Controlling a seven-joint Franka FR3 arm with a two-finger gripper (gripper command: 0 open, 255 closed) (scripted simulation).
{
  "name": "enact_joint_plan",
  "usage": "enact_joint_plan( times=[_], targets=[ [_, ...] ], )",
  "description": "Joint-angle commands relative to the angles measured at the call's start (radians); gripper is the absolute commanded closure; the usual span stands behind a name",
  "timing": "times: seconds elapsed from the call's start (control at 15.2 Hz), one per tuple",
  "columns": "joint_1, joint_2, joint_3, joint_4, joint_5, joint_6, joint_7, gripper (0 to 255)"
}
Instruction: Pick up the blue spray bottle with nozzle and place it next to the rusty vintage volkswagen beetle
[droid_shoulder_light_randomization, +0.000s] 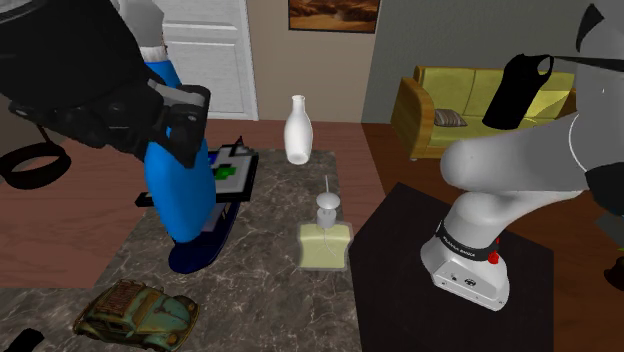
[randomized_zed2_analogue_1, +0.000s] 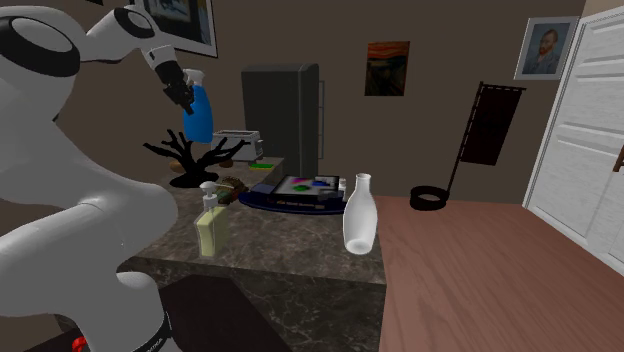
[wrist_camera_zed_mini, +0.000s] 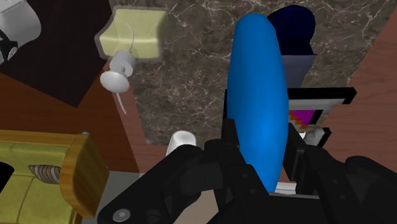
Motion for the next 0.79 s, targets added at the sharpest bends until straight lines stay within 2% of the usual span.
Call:
enact_joint_plan(
  times=[0.0, 0.07, 0.4, 0.73],
  targets=[
    [-0.145, -0.044, 0.090, 0.191, 0.049, -0.083, 0.030, 255],
    [-0.172, -0.054, 0.104, 0.228, 0.060, -0.100, 0.037, 255],
    [-0.088, -0.057, 0.078, 0.088, 0.054, -0.013, 0.041, 255],
    [-0.028, -0.065, 0.065, -0.022, 0.056, 0.062, 0.047, 255]
  ],
)
